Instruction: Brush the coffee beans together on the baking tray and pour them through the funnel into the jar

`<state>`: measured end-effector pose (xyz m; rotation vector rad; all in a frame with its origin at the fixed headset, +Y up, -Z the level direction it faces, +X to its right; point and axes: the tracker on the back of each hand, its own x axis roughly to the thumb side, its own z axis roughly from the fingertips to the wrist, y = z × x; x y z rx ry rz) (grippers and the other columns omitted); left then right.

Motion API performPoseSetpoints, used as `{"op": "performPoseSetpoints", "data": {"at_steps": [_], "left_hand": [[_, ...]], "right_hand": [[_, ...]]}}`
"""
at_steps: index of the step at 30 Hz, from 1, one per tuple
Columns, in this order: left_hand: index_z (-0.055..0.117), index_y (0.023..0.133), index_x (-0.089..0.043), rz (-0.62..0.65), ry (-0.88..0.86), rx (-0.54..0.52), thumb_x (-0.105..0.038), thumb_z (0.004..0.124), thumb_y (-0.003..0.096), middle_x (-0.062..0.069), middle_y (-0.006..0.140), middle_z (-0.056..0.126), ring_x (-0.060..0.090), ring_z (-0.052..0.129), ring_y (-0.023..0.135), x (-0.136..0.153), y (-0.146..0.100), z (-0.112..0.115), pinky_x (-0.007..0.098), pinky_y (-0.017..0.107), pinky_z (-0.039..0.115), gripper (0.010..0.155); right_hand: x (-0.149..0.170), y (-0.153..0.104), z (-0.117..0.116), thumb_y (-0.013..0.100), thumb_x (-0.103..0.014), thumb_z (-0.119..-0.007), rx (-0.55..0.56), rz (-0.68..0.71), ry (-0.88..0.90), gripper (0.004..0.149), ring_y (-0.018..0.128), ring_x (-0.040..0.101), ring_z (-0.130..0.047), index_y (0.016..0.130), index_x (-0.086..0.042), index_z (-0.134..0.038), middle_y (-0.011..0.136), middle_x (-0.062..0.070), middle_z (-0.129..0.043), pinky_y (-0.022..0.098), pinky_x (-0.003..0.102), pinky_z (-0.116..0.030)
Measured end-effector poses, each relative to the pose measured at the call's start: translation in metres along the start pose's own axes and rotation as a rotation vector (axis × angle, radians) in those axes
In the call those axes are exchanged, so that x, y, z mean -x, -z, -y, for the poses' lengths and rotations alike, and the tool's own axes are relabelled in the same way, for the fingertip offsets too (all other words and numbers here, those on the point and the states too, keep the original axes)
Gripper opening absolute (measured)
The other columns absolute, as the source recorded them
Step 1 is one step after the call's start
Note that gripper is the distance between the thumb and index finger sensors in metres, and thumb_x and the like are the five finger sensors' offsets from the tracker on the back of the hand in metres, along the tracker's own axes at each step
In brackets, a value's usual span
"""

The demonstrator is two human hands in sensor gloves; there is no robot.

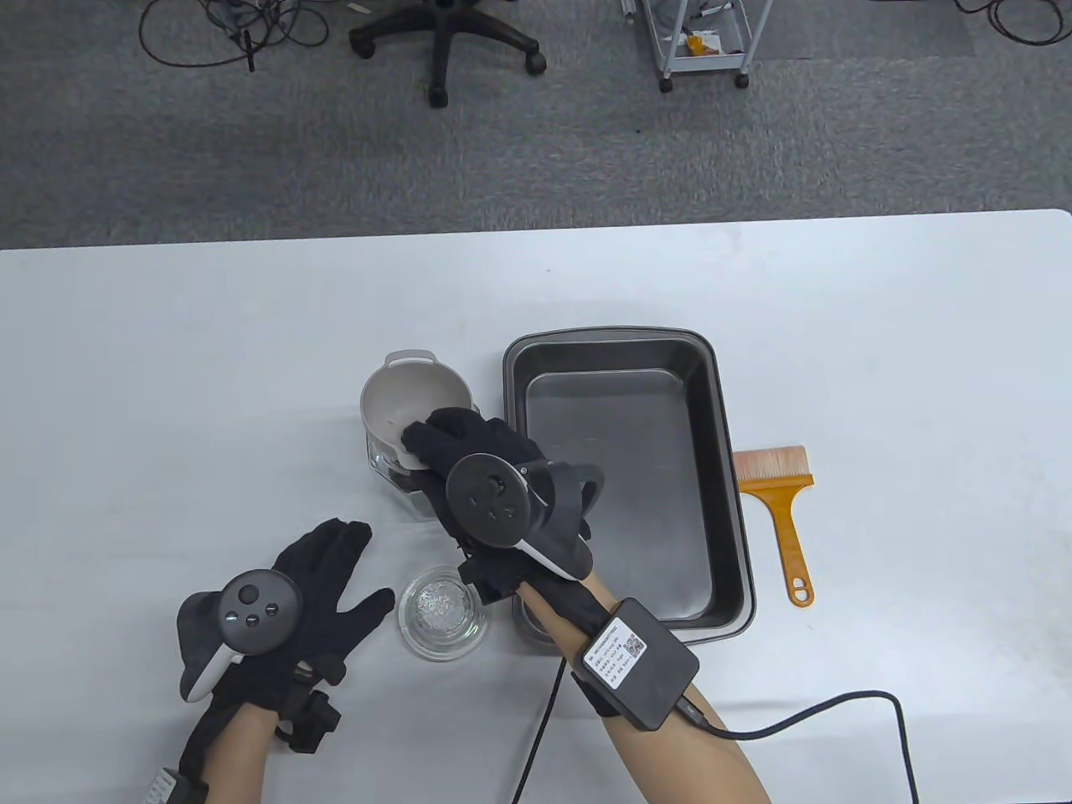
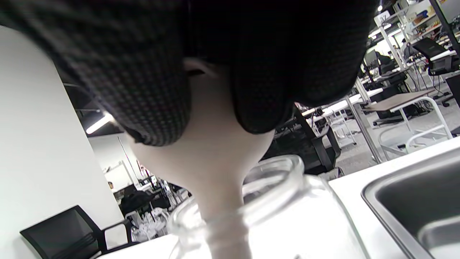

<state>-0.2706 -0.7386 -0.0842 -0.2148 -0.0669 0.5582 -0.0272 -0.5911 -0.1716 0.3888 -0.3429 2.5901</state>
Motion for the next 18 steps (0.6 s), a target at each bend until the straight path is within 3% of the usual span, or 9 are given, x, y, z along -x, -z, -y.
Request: {"op": "performPoseSetpoints", "data": {"at_steps": [10,18], "left_hand": [[0.046,0.112,-0.043,-0.006,0.005,0.002,-0.078,0.077,0.0448,-0.002,0.124,0.049,0.033,0.052,0.115,0.0,0.0,0.0,0.063,0.08,0.049,0.082],[0.046,0.112,-0.043,-0.01,0.015,0.003,-0.078,0.077,0.0449,-0.002,0.124,0.049,0.033,0.052,0.114,0.001,-0.001,0.001,0.063,0.08,0.049,0.082]], "right_hand": [[0.005,-0.007,0.053,0.035,-0.043,-0.102,0.116,-0.005,0.059,0.04,0.059,0.018,-0.104,0.074,-0.039,-0.093,0.085,-0.006,-0.097,0.048,0.041,-0.092],[0.042,-0.024,0.075,0.036,-0.044,-0.101,0.135,-0.083,0.063,0.04,0.06,0.018,-0.104,0.075,-0.039,-0.093,0.086,-0.005,-0.096,0.048,0.041,-0.092]]}}
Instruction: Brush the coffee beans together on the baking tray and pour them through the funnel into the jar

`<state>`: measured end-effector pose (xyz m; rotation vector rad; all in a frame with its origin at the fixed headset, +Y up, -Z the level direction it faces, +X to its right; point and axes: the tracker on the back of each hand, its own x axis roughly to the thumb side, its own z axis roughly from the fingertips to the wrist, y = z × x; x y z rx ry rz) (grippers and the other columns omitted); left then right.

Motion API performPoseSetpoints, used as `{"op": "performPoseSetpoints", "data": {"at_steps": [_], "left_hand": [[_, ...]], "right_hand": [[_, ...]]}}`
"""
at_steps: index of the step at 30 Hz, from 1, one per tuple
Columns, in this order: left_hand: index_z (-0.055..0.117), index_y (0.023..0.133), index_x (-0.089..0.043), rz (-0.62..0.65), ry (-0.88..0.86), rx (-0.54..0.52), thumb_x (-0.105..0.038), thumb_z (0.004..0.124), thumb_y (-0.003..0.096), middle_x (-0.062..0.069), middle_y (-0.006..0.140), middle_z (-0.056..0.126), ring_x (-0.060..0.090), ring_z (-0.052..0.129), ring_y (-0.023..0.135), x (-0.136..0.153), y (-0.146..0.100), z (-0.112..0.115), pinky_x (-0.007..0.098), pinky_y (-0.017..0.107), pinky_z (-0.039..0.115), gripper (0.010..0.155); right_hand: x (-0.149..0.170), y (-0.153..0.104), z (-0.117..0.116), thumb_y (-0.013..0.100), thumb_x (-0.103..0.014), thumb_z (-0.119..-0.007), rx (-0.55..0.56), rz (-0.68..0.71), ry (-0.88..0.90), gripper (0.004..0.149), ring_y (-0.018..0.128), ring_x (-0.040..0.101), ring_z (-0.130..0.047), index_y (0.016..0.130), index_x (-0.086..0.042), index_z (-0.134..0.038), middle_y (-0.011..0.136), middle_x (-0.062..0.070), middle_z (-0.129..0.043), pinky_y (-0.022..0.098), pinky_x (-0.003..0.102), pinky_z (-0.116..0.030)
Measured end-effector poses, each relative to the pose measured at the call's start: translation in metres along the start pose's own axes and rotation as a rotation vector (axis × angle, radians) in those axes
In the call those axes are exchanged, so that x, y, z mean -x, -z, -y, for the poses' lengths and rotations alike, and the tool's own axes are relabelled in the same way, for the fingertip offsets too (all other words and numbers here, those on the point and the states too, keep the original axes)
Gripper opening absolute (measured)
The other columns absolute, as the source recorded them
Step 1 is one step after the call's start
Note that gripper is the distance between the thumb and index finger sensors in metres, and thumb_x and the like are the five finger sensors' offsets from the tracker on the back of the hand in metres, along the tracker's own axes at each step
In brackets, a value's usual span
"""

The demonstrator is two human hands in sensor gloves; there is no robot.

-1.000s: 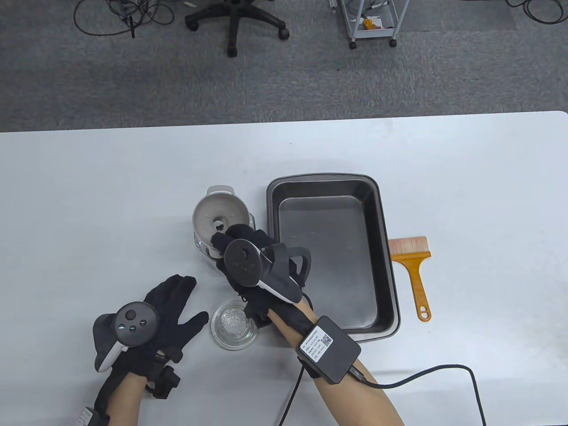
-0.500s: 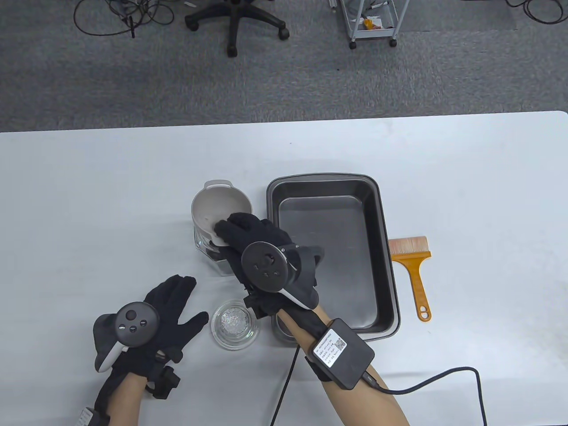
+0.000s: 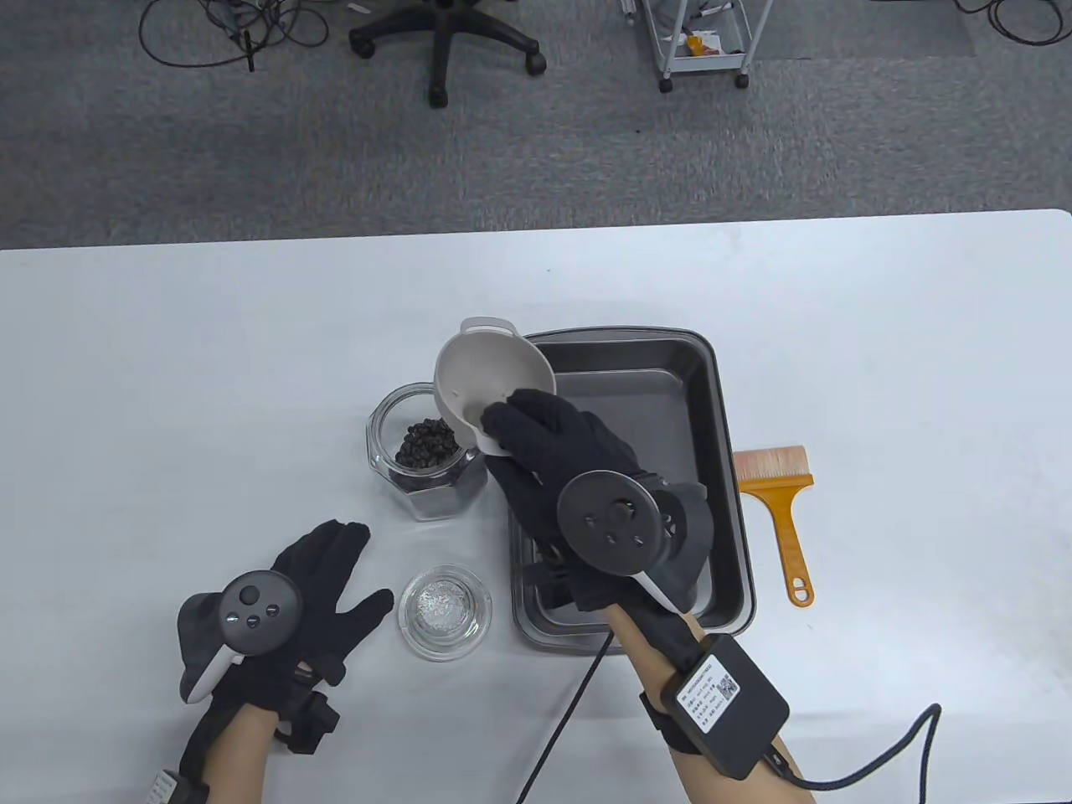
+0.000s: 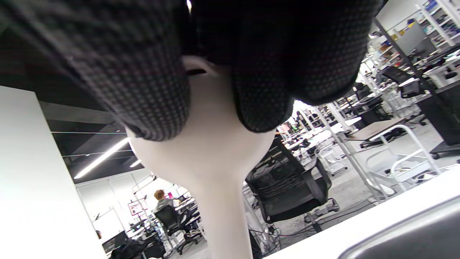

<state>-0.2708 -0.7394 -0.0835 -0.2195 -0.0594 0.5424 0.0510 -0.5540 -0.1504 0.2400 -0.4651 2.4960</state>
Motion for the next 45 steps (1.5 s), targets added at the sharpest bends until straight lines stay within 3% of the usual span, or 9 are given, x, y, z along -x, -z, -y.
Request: {"op": "performPoseSetpoints", "data": {"at_steps": [7,15,24,33,39,45], "left_hand": [[0.045,0.112,-0.043,-0.003,0.025,0.002,-0.078,0.077,0.0448,-0.002,0.124,0.049,0.033,0.053,0.114,-0.001,-0.001,0.001,0.063,0.08,0.049,0.082],[0.045,0.112,-0.043,-0.012,0.042,0.006,-0.078,0.076,0.045,-0.002,0.124,0.049,0.033,0.053,0.114,-0.001,-0.002,0.002,0.063,0.08,0.049,0.082],[0.046,0.112,-0.043,-0.009,0.059,0.008,-0.078,0.077,0.045,-0.002,0.124,0.049,0.033,0.053,0.114,-0.005,-0.002,0.004,0.063,0.08,0.049,0.082],[0.045,0.112,-0.043,0.011,0.086,0.019,-0.078,0.076,0.0451,-0.002,0.124,0.049,0.033,0.053,0.114,-0.012,-0.001,0.008,0.063,0.08,0.049,0.082],[0.045,0.112,-0.043,0.03,0.099,0.02,-0.078,0.077,0.0449,-0.002,0.124,0.049,0.032,0.053,0.114,-0.018,-0.004,0.01,0.062,0.08,0.049,0.082],[0.046,0.112,-0.043,0.034,0.112,0.022,-0.078,0.077,0.0446,-0.002,0.124,0.049,0.032,0.053,0.114,-0.019,-0.004,0.011,0.062,0.08,0.05,0.082]], "right_hand": [[0.047,-0.017,0.003,0.037,-0.044,-0.1,-0.018,-0.079,-0.022,0.04,0.06,0.018,-0.104,0.076,-0.039,-0.093,0.086,-0.005,-0.096,0.047,0.041,-0.092],[0.102,-0.04,-0.009,0.038,-0.046,-0.097,-0.07,-0.173,-0.003,0.04,0.058,0.018,-0.106,0.077,-0.038,-0.092,0.086,-0.004,-0.097,0.046,0.04,-0.093],[0.143,-0.059,-0.023,0.044,-0.045,-0.087,-0.208,-0.273,0.033,0.042,0.062,0.023,-0.106,0.084,-0.033,-0.087,0.092,0.001,-0.093,0.049,0.044,-0.093],[0.171,-0.069,-0.035,0.047,-0.038,-0.085,-0.402,-0.387,0.108,0.042,0.061,0.042,-0.107,0.087,-0.024,-0.085,0.092,0.013,-0.094,0.048,0.057,-0.09],[0.18,-0.071,-0.041,0.048,-0.034,-0.086,-0.463,-0.419,0.076,0.041,0.053,0.053,-0.108,0.086,-0.02,-0.087,0.087,0.019,-0.097,0.038,0.072,-0.087],[0.182,-0.071,-0.044,0.048,-0.028,-0.087,-0.494,-0.451,0.039,0.039,0.047,0.057,-0.111,0.085,-0.016,-0.088,0.081,0.025,-0.101,0.035,0.077,-0.086]]}}
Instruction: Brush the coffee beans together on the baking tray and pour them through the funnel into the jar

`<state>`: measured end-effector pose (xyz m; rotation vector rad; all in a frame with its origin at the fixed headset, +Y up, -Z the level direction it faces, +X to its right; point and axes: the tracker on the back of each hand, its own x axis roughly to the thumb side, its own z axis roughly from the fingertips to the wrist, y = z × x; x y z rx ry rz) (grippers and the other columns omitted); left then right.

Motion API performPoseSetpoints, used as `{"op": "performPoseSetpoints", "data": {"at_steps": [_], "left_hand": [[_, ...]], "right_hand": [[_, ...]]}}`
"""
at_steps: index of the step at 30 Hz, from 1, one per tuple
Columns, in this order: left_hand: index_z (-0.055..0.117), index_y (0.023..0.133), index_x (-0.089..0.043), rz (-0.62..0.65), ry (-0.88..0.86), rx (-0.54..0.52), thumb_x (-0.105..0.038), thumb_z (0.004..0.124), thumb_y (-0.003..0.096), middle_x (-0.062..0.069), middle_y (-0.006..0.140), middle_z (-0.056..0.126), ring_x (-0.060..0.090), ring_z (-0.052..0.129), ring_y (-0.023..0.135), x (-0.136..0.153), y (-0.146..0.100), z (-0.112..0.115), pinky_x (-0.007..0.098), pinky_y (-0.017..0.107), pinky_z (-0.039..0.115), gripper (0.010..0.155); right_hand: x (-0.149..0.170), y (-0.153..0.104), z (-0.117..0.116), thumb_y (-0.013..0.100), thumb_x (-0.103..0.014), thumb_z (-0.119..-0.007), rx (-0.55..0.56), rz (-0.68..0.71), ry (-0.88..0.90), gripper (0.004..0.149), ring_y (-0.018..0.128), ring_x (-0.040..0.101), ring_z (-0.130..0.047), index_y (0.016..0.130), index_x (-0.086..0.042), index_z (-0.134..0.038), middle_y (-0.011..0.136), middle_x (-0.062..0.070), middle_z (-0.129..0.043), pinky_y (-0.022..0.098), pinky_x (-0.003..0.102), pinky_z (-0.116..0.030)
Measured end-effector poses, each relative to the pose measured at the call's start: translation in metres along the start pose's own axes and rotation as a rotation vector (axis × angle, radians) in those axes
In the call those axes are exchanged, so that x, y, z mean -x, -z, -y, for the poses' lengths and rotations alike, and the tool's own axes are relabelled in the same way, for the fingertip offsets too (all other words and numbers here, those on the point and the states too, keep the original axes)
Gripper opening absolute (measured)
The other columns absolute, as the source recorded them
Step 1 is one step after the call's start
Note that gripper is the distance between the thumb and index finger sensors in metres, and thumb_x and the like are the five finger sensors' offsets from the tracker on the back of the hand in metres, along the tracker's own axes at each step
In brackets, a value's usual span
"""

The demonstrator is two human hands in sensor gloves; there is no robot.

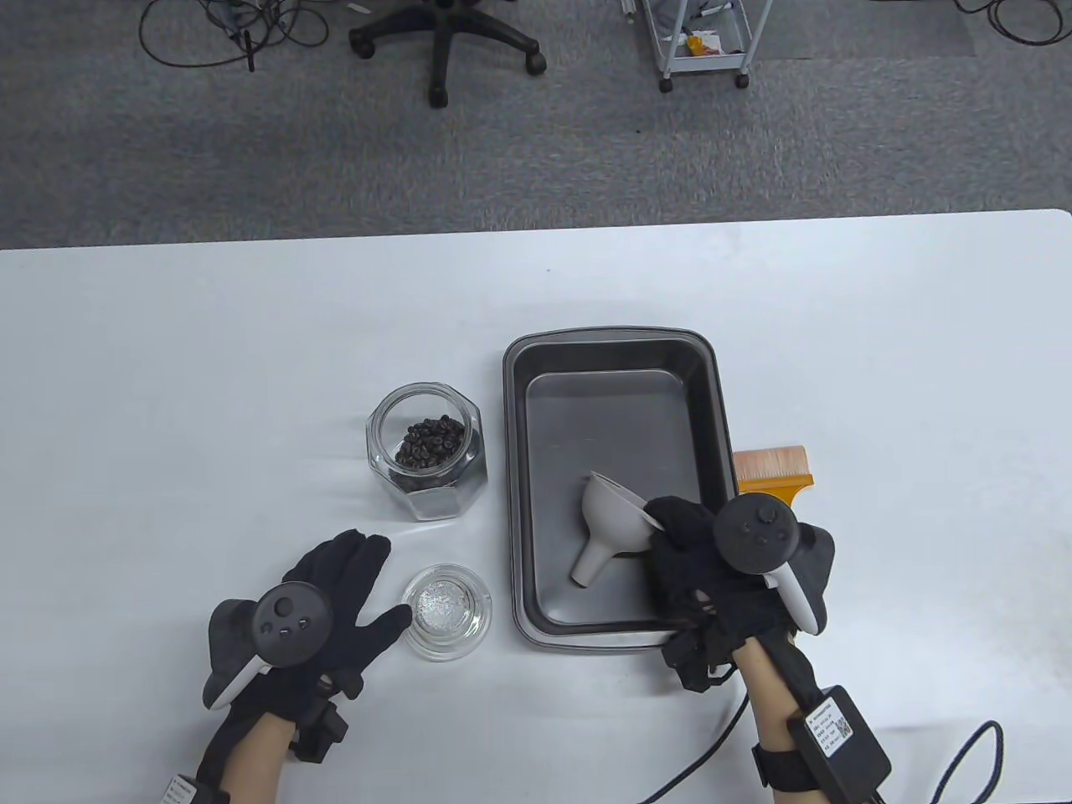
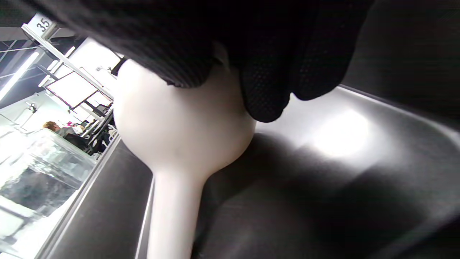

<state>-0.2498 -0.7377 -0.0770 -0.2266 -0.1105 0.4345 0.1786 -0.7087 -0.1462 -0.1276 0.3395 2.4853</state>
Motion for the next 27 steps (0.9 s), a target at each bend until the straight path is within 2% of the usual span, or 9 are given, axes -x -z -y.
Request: {"op": "performPoseSetpoints", "data": {"at_steps": [4,6,13,17,20,21,22,25,27], "left_hand": [[0.046,0.112,-0.043,-0.007,-0.008,-0.002,-0.078,0.077,0.0446,-0.002,0.124,0.049,0.032,0.053,0.114,0.002,0.001,-0.001,0.062,0.08,0.05,0.082],[0.046,0.112,-0.043,-0.013,-0.011,-0.002,-0.078,0.077,0.0446,-0.003,0.124,0.05,0.032,0.054,0.114,0.004,0.001,-0.001,0.062,0.08,0.05,0.082],[0.046,0.112,-0.043,-0.006,0.012,-0.015,-0.077,0.077,0.0445,-0.002,0.124,0.05,0.032,0.054,0.114,0.004,-0.001,-0.005,0.062,0.08,0.05,0.082],[0.046,0.112,-0.043,-0.008,0.019,-0.026,-0.078,0.077,0.0446,-0.003,0.124,0.05,0.032,0.054,0.114,0.004,-0.002,-0.006,0.062,0.08,0.05,0.082],[0.045,0.112,-0.043,-0.008,0.028,-0.03,-0.078,0.077,0.0444,-0.002,0.124,0.05,0.032,0.054,0.114,0.004,-0.003,-0.006,0.062,0.08,0.05,0.082],[0.046,0.112,-0.043,-0.008,0.03,-0.032,-0.078,0.077,0.0444,-0.002,0.124,0.05,0.032,0.054,0.114,0.004,-0.003,-0.005,0.062,0.08,0.051,0.082],[0.046,0.112,-0.043,-0.008,0.034,-0.032,-0.078,0.077,0.0444,-0.003,0.124,0.05,0.032,0.054,0.114,0.004,-0.003,-0.005,0.062,0.08,0.051,0.082],[0.046,0.112,-0.043,-0.008,0.044,-0.033,-0.078,0.077,0.0443,-0.003,0.124,0.05,0.032,0.054,0.114,0.003,-0.003,-0.004,0.062,0.08,0.051,0.082],[0.045,0.112,-0.043,-0.007,0.049,-0.032,-0.077,0.078,0.0443,-0.003,0.124,0.05,0.032,0.054,0.114,0.002,-0.003,-0.004,0.062,0.08,0.051,0.082]], "right_hand": [[-0.001,-0.001,0.0,0.047,-0.027,-0.089,0.002,-0.01,-0.053,0.039,0.044,0.058,-0.112,0.085,-0.016,-0.089,0.08,0.024,-0.103,0.033,0.081,-0.084],[-0.002,-0.001,0.0,0.047,-0.027,-0.09,-0.015,-0.018,-0.072,0.041,0.044,0.061,-0.111,0.086,-0.016,-0.089,0.082,0.023,-0.102,0.03,0.087,-0.079],[-0.004,-0.002,0.0,0.046,-0.026,-0.094,-0.031,-0.031,-0.103,0.045,0.043,0.066,-0.11,0.089,-0.018,-0.086,0.088,0.022,-0.097,0.027,0.094,-0.073],[-0.006,-0.006,0.005,0.045,-0.031,-0.096,-0.043,-0.04,-0.113,0.052,0.049,0.069,-0.107,0.094,-0.022,-0.081,0.096,0.02,-0.089,0.03,0.097,-0.068],[-0.007,-0.009,0.011,0.043,-0.036,-0.098,-0.024,-0.04,-0.097,0.059,0.057,0.067,-0.103,0.097,-0.024,-0.076,0.102,0.017,-0.083,0.039,0.084,-0.077],[-0.007,-0.01,0.013,0.043,-0.037,-0.098,-0.025,-0.041,-0.095,0.061,0.06,0.066,-0.102,0.098,-0.025,-0.074,0.103,0.016,-0.081,0.052,0.069,-0.082],[-0.006,-0.011,0.016,0.042,-0.04,-0.098,-0.026,-0.042,-0.089,0.064,0.063,0.065,-0.1,0.099,-0.026,-0.072,0.105,0.015,-0.078,0.054,0.063,-0.084],[-0.006,-0.015,0.023,0.041,-0.05,-0.098,-0.016,-0.041,-0.07,0.073,0.072,0.06,-0.096,0.102,-0.027,-0.066,0.11,0.013,-0.071,0.06,0.051,-0.084],[-0.007,-0.018,0.026,0.04,-0.055,-0.096,-0.013,-0.034,-0.056,0.077,0.081,0.05,-0.093,0.104,-0.028,-0.063,0.112,0.013,-0.066,0.063,0.051,-0.081]]}}
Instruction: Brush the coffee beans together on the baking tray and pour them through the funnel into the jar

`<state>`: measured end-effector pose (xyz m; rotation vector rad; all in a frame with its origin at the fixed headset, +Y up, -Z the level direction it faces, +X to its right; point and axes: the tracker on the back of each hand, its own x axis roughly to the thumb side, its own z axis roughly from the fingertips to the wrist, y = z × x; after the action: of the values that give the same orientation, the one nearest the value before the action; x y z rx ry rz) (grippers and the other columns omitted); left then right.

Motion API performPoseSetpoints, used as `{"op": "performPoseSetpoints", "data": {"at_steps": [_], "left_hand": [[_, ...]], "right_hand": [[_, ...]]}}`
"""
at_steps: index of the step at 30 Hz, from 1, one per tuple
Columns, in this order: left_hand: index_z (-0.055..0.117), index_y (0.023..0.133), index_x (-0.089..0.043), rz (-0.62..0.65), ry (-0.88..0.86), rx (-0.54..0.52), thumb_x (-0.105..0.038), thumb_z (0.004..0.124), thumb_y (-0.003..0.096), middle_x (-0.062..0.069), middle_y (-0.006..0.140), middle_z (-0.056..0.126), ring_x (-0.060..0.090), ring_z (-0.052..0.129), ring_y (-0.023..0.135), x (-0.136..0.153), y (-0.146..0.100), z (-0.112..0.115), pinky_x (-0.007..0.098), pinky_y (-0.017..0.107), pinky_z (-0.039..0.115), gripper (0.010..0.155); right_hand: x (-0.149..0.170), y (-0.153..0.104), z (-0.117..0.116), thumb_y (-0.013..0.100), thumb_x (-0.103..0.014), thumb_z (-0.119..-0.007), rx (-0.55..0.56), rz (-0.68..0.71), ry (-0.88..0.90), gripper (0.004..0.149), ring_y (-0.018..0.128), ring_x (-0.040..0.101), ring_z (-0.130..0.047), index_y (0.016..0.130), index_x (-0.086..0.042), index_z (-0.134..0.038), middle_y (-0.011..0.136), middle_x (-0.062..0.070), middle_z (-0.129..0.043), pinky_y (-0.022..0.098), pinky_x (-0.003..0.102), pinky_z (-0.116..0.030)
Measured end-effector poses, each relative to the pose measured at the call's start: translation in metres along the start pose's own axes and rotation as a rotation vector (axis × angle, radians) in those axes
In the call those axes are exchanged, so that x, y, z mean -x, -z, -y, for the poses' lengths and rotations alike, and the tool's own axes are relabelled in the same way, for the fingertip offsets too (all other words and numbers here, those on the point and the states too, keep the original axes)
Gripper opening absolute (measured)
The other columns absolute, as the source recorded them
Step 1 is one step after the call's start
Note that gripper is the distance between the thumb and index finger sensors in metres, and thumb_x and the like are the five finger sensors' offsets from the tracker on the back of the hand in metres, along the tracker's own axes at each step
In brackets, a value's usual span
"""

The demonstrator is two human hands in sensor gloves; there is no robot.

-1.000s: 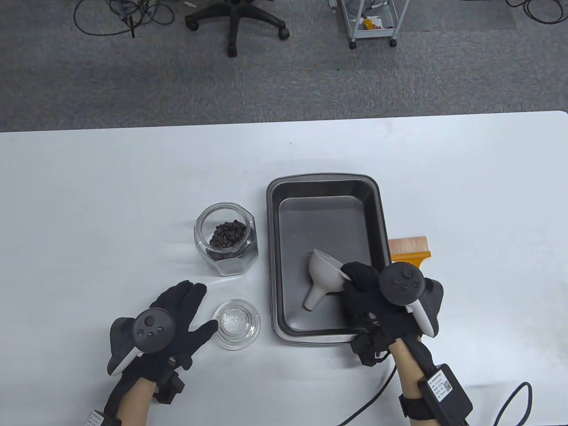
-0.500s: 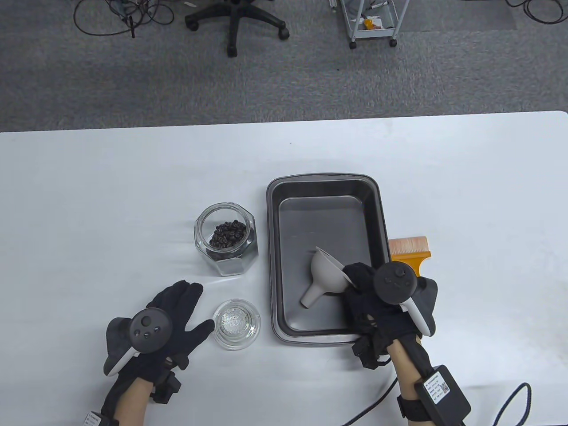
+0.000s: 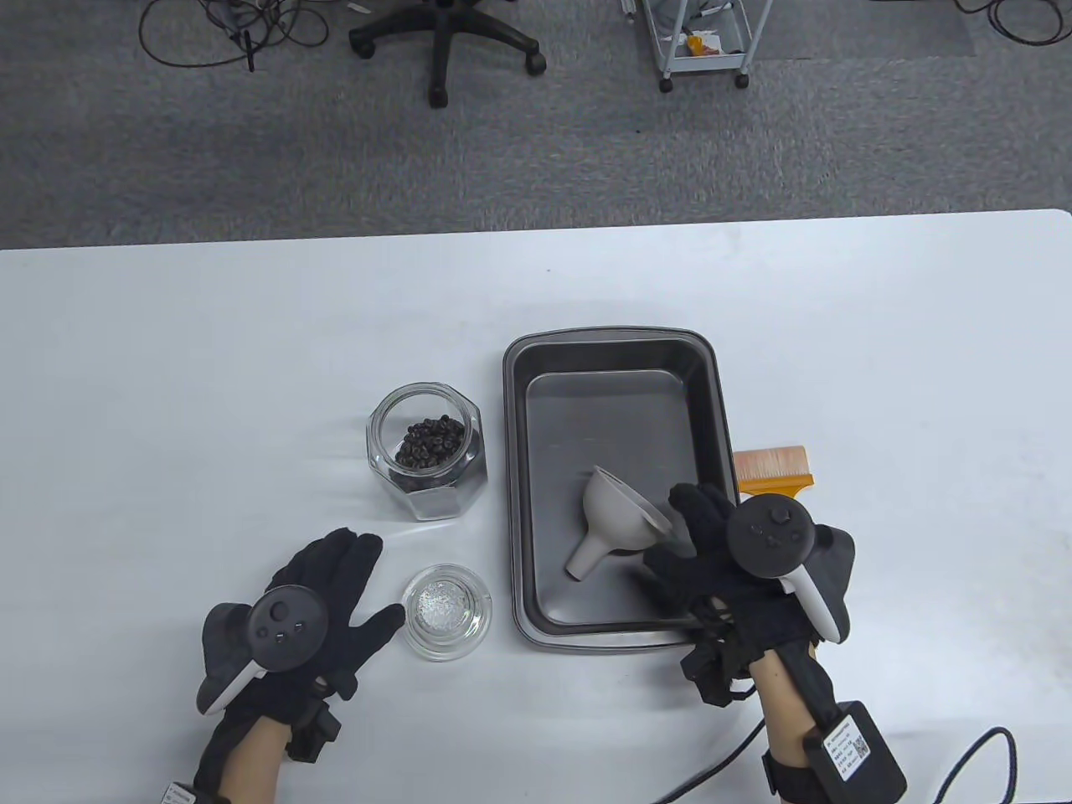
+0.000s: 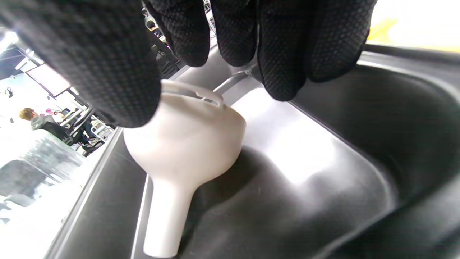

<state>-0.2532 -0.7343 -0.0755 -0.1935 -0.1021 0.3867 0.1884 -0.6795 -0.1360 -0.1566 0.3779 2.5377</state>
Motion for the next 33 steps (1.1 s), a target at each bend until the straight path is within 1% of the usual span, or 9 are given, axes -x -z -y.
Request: {"op": "performPoseSetpoints", "data": {"at_steps": [3,6,10,11,14,18,23,31,33], "left_hand": [[0.045,0.112,-0.043,0.007,-0.004,-0.007,-0.078,0.077,0.0444,-0.003,0.124,0.049,0.032,0.054,0.114,-0.002,0.001,0.001,0.062,0.08,0.051,0.083],[0.045,0.112,-0.043,0.01,-0.009,-0.023,-0.078,0.077,0.0442,-0.003,0.124,0.049,0.032,0.054,0.114,-0.005,0.0,0.002,0.062,0.08,0.051,0.083],[0.045,0.112,-0.043,0.029,-0.022,-0.026,-0.079,0.077,0.0433,-0.003,0.124,0.049,0.032,0.054,0.114,-0.012,-0.001,0.005,0.062,0.08,0.051,0.083],[0.045,0.112,-0.044,0.044,-0.02,-0.024,-0.079,0.077,0.043,-0.004,0.124,0.049,0.031,0.054,0.115,-0.015,-0.001,0.007,0.062,0.08,0.051,0.084],[0.045,0.112,-0.044,0.075,-0.013,-0.03,-0.081,0.076,0.0419,-0.004,0.124,0.049,0.031,0.054,0.115,-0.025,-0.002,0.01,0.062,0.08,0.051,0.085],[0.044,0.112,-0.044,0.108,-0.008,-0.027,-0.082,0.077,0.0403,-0.004,0.124,0.048,0.031,0.053,0.115,-0.038,-0.001,0.015,0.062,0.08,0.051,0.087],[0.042,0.112,-0.044,0.125,0.029,0.02,-0.082,0.078,0.0397,-0.004,0.125,0.045,0.031,0.052,0.115,-0.05,0.002,0.025,0.062,0.081,0.051,0.089],[0.036,0.112,-0.044,0.147,0.087,0.085,-0.081,0.08,0.04,-0.003,0.125,0.039,0.031,0.048,0.116,-0.061,0.008,0.041,0.06,0.081,0.051,0.092],[0.035,0.112,-0.044,0.145,0.109,0.088,-0.079,0.082,0.0404,-0.003,0.125,0.041,0.03,0.052,0.114,-0.063,0.009,0.044,0.058,0.081,0.053,0.093]], "right_hand": [[-0.004,-0.006,0.006,0.039,-0.06,-0.095,0.027,0.039,0.009,0.08,0.09,0.044,-0.085,0.105,-0.029,-0.061,0.115,0.012,-0.061,0.065,0.055,-0.076],[-0.011,-0.015,0.01,0.038,-0.062,-0.094,0.081,0.091,-0.013,0.081,0.096,0.043,-0.076,0.105,-0.031,-0.06,0.117,0.01,-0.058,0.067,0.058,-0.072],[-0.018,-0.024,0.012,0.037,-0.064,-0.094,0.157,0.172,-0.028,0.083,0.105,0.042,-0.06,0.105,-0.033,-0.058,0.119,0.008,-0.052,0.071,0.06,-0.064],[-0.02,-0.026,0.012,0.036,-0.064,-0.094,0.186,0.207,-0.029,0.084,0.106,0.042,-0.056,0.105,-0.033,-0.058,0.12,0.007,-0.049,0.072,0.061,-0.061],[-0.022,-0.028,0.011,0.035,-0.065,-0.094,0.227,0.253,-0.031,0.085,0.109,0.041,-0.05,0.105,-0.034,-0.057,0.12,0.006,-0.046,0.074,0.063,-0.057],[-0.022,-0.027,0.006,0.034,-0.066,-0.094,0.245,0.29,-0.057,0.088,0.111,0.04,-0.042,0.106,-0.035,-0.054,0.121,0.005,-0.041,0.076,0.063,-0.051],[-0.023,-0.024,-0.001,0.034,-0.067,-0.093,0.241,0.3,-0.111,0.089,0.111,0.039,-0.038,0.106,-0.036,-0.051,0.122,0.005,-0.037,0.077,0.064,-0.047],[-0.023,-0.023,-0.002,0.034,-0.066,-0.094,0.241,0.305,-0.114,0.089,0.111,0.039,-0.039,0.106,-0.036,-0.051,0.121,0.005,-0.038,0.077,0.063,-0.046],[-0.024,-0.023,-0.003,0.034,-0.066,-0.093,0.239,0.303,-0.116,0.089,0.111,0.039,-0.039,0.106,-0.036,-0.051,0.121,0.005,-0.038,0.077,0.063,-0.046]]}}
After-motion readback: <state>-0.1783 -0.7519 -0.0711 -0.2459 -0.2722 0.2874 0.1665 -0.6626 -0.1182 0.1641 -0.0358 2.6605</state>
